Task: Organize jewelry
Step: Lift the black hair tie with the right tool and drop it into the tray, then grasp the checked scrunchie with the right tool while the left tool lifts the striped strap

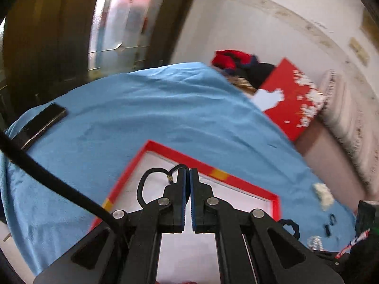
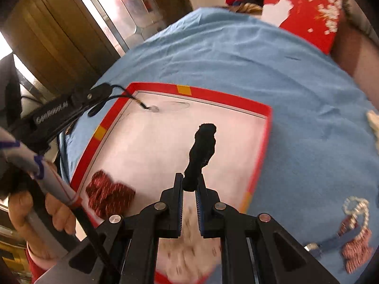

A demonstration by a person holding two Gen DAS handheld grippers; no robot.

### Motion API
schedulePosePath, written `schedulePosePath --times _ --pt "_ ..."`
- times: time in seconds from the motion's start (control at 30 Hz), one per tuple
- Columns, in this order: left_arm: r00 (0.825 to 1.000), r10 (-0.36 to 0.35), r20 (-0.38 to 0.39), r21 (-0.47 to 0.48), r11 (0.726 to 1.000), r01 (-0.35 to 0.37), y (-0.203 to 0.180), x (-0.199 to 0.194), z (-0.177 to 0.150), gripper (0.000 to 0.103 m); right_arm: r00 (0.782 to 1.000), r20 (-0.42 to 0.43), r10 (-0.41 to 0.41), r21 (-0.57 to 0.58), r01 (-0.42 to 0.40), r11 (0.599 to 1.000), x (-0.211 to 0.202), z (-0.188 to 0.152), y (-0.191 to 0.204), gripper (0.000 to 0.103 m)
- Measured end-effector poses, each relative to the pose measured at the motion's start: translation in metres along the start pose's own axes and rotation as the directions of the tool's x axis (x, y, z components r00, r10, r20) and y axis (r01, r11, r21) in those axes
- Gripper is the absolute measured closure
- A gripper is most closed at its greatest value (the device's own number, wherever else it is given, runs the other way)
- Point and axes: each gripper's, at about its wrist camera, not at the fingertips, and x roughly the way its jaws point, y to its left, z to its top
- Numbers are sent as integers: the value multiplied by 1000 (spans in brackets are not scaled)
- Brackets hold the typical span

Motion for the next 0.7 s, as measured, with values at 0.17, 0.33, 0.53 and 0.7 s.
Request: schedulePosePath --times 0.17,0.33,0.53,0.7 --pt "995 94 10 14 995 -94 6 11 0 100 1000 -21 10 44 -9 999 31 20 -6 92" --pt "997 74 0 -47 996 -74 13 11 3 97 998 -32 56 115 -52 992 47 30 -17 91" --pt "1000 25 13 -121 992 -23 17 5 7 63 999 -23 29 131 -25 991 33 24 -24 72" --pt "1000 -18 17 -158 987 21 16 0 9 57 1000 1 18 155 -18 988 16 16 -33 55"
